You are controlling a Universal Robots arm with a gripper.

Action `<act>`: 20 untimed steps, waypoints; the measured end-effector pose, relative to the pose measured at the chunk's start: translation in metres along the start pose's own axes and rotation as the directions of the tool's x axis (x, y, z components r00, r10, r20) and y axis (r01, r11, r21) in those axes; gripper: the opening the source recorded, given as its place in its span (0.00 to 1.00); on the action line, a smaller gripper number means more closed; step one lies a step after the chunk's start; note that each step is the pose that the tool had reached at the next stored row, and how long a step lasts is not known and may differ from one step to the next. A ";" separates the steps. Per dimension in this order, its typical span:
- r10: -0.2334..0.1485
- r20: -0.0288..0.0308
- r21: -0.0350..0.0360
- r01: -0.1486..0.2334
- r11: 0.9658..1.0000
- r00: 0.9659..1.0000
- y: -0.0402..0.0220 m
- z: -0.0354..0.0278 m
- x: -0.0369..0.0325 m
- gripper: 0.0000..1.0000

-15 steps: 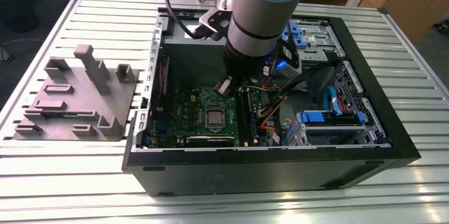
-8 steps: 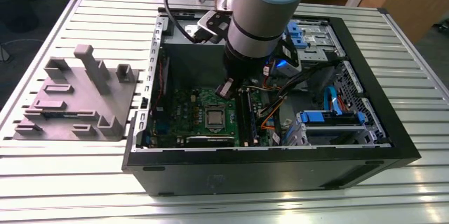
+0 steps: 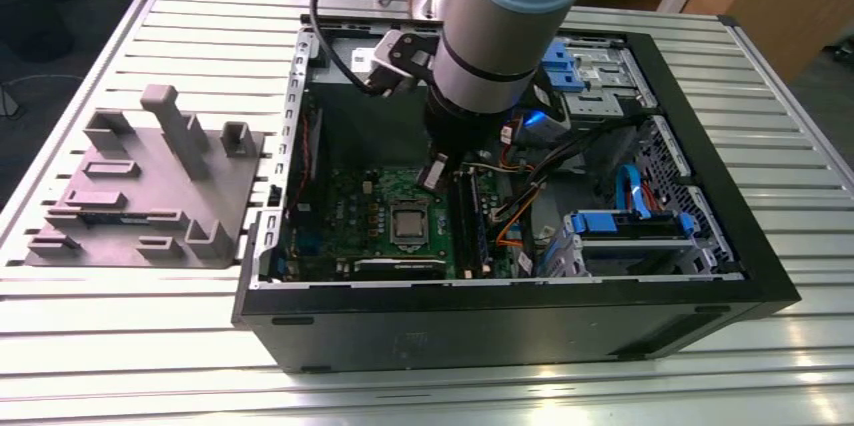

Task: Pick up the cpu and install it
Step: 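Install the first cpu locking lever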

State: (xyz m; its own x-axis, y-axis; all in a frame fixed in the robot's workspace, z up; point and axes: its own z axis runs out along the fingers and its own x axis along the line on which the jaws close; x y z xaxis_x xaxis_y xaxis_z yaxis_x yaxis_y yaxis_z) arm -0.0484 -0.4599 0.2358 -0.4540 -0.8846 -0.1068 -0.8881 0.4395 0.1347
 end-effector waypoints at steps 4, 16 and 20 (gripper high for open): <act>-0.021 0.004 0.008 0.021 1.000 1.000 0.0002 -0.0025 -0.0003 0.10; -0.157 -0.008 0.001 0.157 0.988 0.988 0.0002 -0.0032 -0.0002 0.10; -0.205 -0.011 -0.004 0.205 0.979 0.979 0.0003 -0.0033 -0.0002 0.10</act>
State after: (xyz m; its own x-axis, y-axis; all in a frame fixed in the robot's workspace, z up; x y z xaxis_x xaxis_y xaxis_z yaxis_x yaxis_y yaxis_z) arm -0.0484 -0.4601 0.2392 -0.2616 -0.9575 -0.1218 -0.9619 0.2483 0.1140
